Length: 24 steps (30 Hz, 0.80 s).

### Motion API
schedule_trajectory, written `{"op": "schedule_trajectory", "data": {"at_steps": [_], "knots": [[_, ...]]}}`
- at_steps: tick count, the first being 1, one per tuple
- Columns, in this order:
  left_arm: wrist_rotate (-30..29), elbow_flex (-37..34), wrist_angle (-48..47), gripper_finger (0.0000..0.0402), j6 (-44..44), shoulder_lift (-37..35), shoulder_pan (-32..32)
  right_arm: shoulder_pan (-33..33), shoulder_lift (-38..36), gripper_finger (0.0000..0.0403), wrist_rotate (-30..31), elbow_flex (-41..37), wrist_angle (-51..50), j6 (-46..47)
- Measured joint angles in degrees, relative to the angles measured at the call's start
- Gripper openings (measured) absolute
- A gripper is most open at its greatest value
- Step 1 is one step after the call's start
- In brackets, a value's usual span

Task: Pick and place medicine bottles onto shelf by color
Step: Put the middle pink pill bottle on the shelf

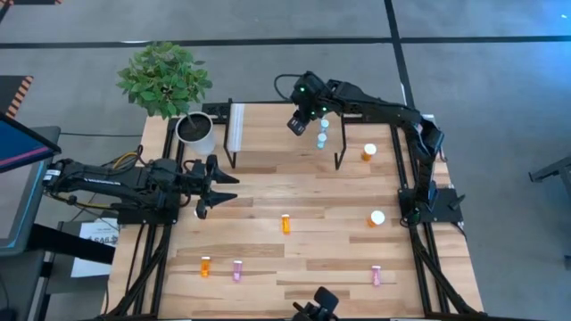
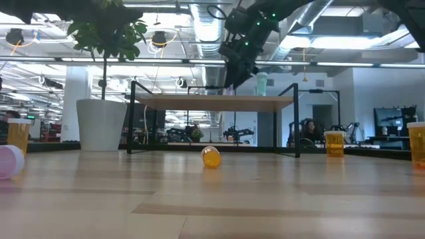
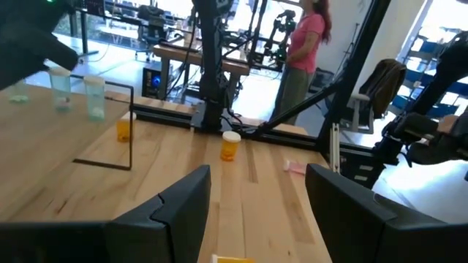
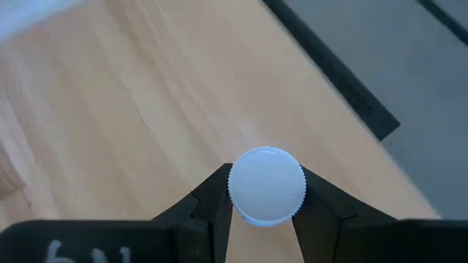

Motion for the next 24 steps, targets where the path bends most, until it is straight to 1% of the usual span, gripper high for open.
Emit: {"op": "schedule_trajectory", "data": {"at_steps": [12,17,24], "knots": [[0.02,0.0,-0.01,0.0212,0.02,0.0,0.0,-2.48,-0.07,0.0143,0.19,0.02,0.89,1.02],[0.04,0.0,-0.03,0.0212,0.02,0.0,-0.02,-2.49,-0.07,0.0144,0.17,0.02,0.77,1.88],[0.04,0.0,-0.03,0.0212,0.03,0.0,-0.02,-2.32,-0.07,0.0169,0.17,0.02,0.39,2.04]]}}
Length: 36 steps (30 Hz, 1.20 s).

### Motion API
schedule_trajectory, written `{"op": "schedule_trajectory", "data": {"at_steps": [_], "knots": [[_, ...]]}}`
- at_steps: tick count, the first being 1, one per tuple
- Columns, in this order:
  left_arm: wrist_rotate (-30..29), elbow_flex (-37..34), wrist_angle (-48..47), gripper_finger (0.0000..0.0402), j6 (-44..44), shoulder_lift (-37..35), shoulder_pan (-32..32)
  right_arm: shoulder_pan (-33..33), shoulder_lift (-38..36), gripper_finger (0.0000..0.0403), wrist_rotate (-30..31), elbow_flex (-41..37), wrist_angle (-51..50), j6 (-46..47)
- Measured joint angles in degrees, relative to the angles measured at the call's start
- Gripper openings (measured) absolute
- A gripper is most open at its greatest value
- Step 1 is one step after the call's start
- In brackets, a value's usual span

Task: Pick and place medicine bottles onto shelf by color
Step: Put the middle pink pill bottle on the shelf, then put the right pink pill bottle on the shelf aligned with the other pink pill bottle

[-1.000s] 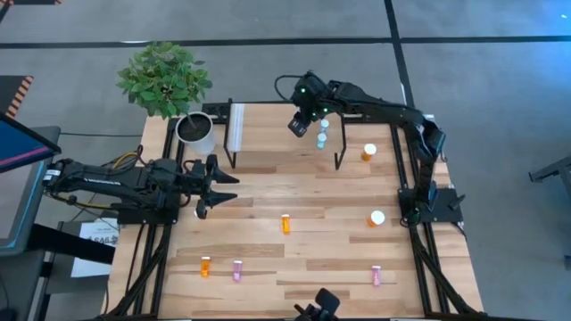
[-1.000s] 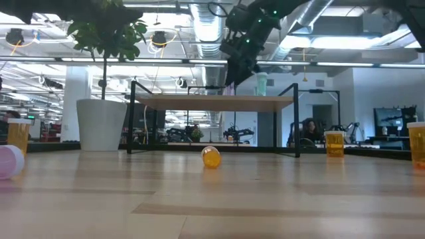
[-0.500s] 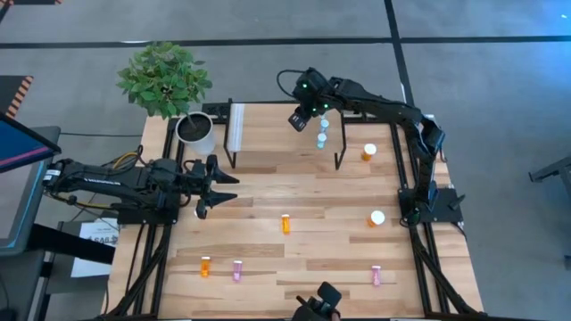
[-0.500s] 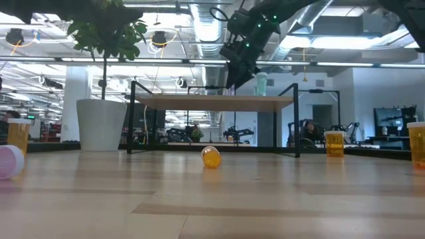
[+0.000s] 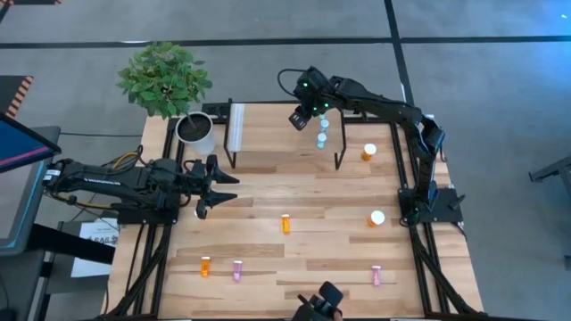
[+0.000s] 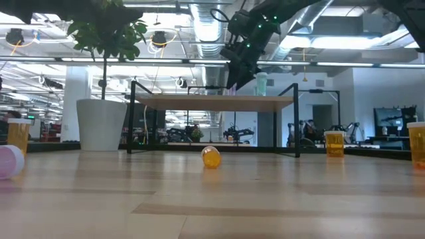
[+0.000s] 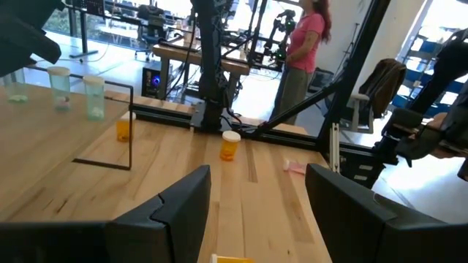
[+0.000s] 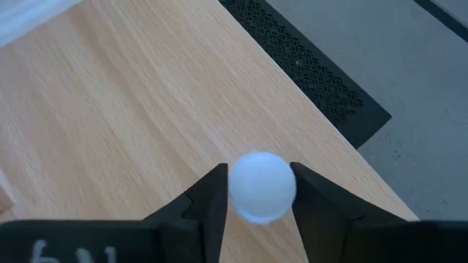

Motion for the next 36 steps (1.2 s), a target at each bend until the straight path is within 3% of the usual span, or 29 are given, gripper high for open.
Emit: {"op": "schedule_trajectory", "data": {"at_steps": [14,26,31,36], "knots": [[-0.02,0.0,0.0,0.0212,-0.09,0.0,0.0,-0.17,-0.74,0.0216,-0.02,0.0,-1.91,1.34],[-1.64,0.02,0.0,0.0212,-0.34,0.02,0.0,0.6,-10.82,0.0224,-0.04,0.09,-7.48,2.67],[-1.71,0.02,-0.02,0.0212,-0.87,0.02,0.0,4.98,-18.01,0.0222,5.68,0.09,-18.51,6.52],[-1.74,0.02,-0.02,0.0212,-1.8,0.02,0.0,16.52,-23.94,0.0217,13.31,0.09,-31.99,15.16]]}}
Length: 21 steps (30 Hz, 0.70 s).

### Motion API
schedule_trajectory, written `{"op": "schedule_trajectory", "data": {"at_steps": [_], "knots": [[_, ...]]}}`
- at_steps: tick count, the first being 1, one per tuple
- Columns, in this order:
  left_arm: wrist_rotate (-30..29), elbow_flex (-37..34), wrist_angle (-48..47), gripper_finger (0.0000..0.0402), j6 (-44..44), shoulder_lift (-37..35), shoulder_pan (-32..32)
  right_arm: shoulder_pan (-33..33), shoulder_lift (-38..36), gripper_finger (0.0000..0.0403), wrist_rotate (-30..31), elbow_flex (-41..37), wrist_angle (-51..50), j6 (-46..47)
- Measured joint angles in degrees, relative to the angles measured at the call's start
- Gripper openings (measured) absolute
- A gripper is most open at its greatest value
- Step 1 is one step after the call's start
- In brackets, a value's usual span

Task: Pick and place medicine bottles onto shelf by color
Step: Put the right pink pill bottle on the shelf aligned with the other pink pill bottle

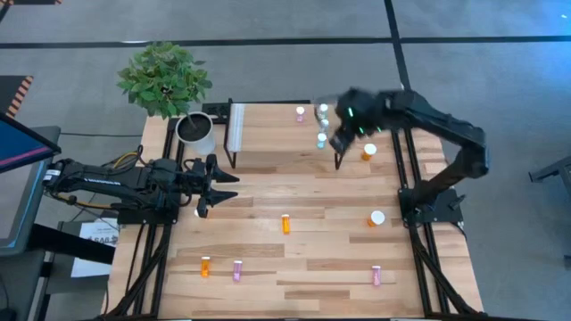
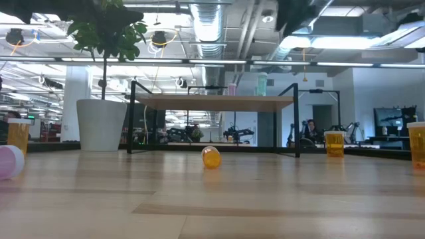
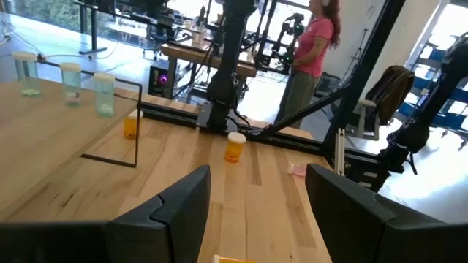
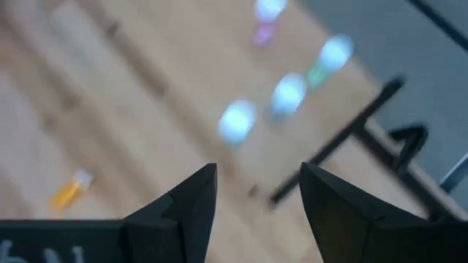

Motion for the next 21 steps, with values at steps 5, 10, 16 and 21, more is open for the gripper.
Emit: {"op": "schedule_trajectory", "data": {"at_steps": [5,10,16,21], "knots": [[0.02,0.0,0.0,0.0212,-0.06,0.0,0.0,16.61,-1.42,0.0213,1.51,-0.02,-9.0,15.2],[-1.62,0.0,-0.02,0.0212,-2.04,0.0,0.0,33.08,1.33,0.021,1.49,-1.93,-10.77,30.22],[-4.29,0.02,-0.41,0.0212,-4.09,0.29,0.02,45.97,4.06,0.0203,-6.4,-12.22,-7.11,46.81],[-3.65,0.02,-1.24,0.0212,-5.65,1.97,0.01,52.81,1.66,0.0192,-13.36,-26.64,10.6,60.7]]}}
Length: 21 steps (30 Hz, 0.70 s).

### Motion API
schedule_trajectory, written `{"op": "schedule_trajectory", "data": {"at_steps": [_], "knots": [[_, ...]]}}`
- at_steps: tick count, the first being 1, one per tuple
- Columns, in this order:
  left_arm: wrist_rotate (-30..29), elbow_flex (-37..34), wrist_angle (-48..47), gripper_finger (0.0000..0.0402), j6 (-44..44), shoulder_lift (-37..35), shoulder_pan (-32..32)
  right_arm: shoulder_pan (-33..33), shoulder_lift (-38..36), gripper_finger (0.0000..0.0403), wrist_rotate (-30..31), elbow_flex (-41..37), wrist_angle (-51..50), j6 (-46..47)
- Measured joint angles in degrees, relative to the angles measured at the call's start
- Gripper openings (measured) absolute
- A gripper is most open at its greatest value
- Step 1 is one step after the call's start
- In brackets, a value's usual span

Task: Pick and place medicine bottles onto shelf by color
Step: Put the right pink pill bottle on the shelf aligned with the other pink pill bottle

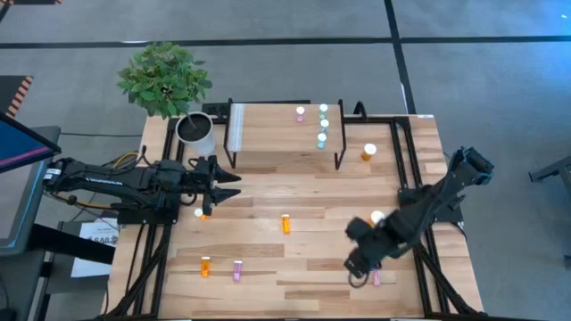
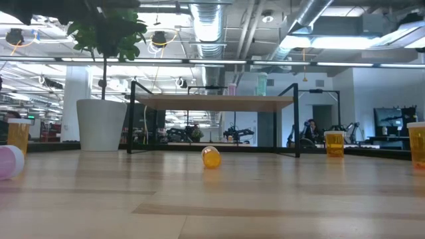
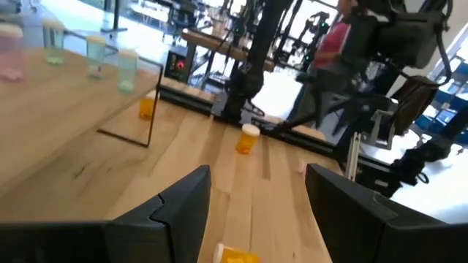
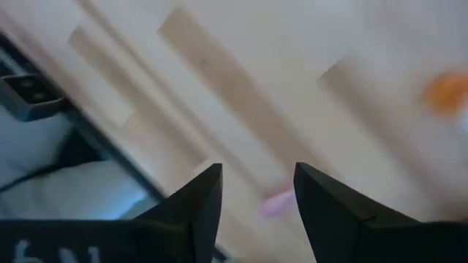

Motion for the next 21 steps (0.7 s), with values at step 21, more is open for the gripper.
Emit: {"op": "schedule_trajectory", "data": {"at_steps": [21], "knots": [[3.8,0.02,7.49,0.0212,0.58,6.54,-0.01,15.98,4.56,0.0193,-2.36,-16.82,18.5,43.61]]}}
